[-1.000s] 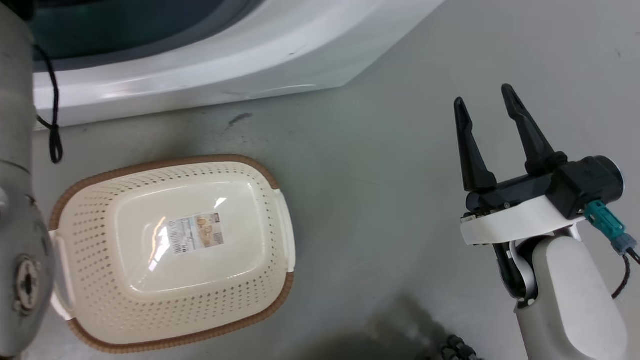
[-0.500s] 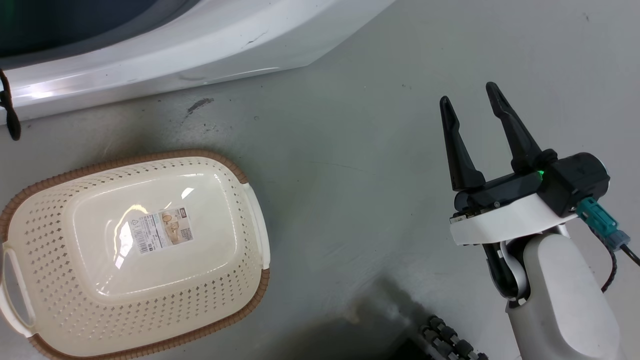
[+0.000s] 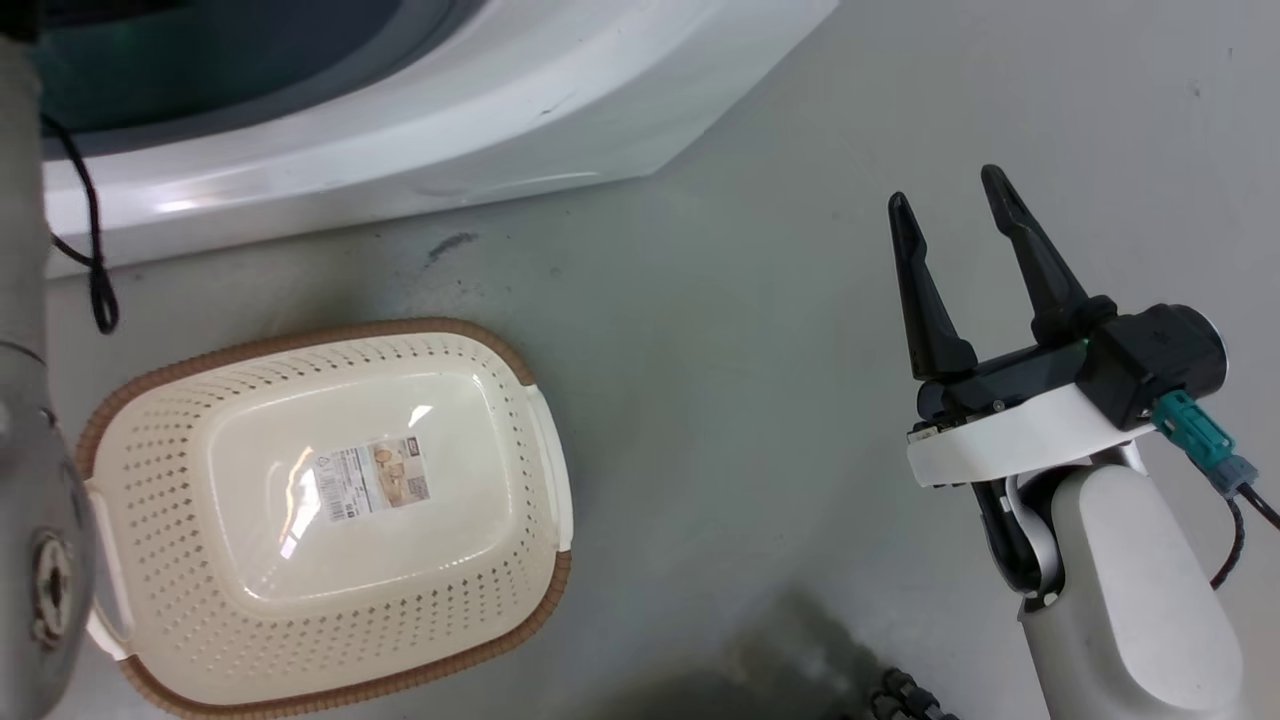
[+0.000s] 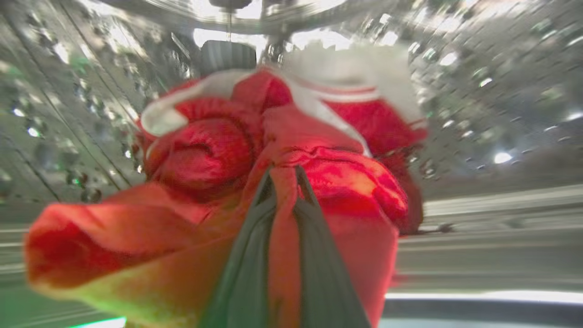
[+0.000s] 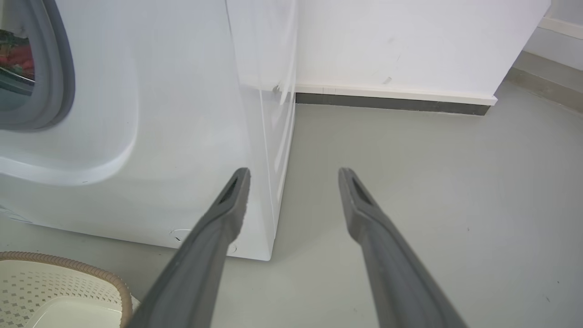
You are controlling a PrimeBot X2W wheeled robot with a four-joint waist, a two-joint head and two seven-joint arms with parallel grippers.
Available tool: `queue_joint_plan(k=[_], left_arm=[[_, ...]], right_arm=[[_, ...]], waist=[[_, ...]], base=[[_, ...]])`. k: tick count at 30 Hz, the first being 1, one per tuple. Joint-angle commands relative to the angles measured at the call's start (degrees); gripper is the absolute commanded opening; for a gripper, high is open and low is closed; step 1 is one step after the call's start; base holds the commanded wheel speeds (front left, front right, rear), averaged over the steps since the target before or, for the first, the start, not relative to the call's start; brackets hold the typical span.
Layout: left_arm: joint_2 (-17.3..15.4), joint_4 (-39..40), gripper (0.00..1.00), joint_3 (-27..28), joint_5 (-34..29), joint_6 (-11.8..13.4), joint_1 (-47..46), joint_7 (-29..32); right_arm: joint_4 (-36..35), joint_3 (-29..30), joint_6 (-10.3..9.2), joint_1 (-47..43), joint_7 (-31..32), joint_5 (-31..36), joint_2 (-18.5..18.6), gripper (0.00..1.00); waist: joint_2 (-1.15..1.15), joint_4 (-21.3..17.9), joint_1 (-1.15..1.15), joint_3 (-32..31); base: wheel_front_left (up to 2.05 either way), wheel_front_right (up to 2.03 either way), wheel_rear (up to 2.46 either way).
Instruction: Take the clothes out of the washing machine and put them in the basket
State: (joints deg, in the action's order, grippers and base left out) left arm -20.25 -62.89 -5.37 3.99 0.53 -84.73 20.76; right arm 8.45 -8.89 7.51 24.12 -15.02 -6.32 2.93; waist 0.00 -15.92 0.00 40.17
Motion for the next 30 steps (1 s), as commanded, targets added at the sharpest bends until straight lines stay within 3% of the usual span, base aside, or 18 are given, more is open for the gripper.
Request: queue_joint_plan(k=[1, 20, 30], left_arm=[[0.5, 0.5, 0.00, 0.2, 0.8, 0.1, 1.9, -2.5], [5.7, -4.1, 0.00, 1.8, 6.1, -2.6, 17.4, -31.7], [8.4, -2.8, 0.00, 2.0, 7.8, -4.8, 24.3, -36.0]], right_arm=[[0.4, 0.3, -0.04, -0.4, -0.2, 0.4, -0.1, 1.00], [2.8, 4.2, -0.04, -6.8, -0.2, 3.0, -0.1, 1.00], [4.0, 5.8, -0.04, -11.7, -0.2, 2.9, -0.1, 1.00]], waist=[[0.00, 1.2, 0.00, -2.2], [0.00, 6.0, 0.00, -17.4], [0.00, 8.6, 0.00, -26.3]], base=[[0.00, 0.00, 0.00], [0.00, 0.00, 0.00], [0.00, 0.00, 0.00]])
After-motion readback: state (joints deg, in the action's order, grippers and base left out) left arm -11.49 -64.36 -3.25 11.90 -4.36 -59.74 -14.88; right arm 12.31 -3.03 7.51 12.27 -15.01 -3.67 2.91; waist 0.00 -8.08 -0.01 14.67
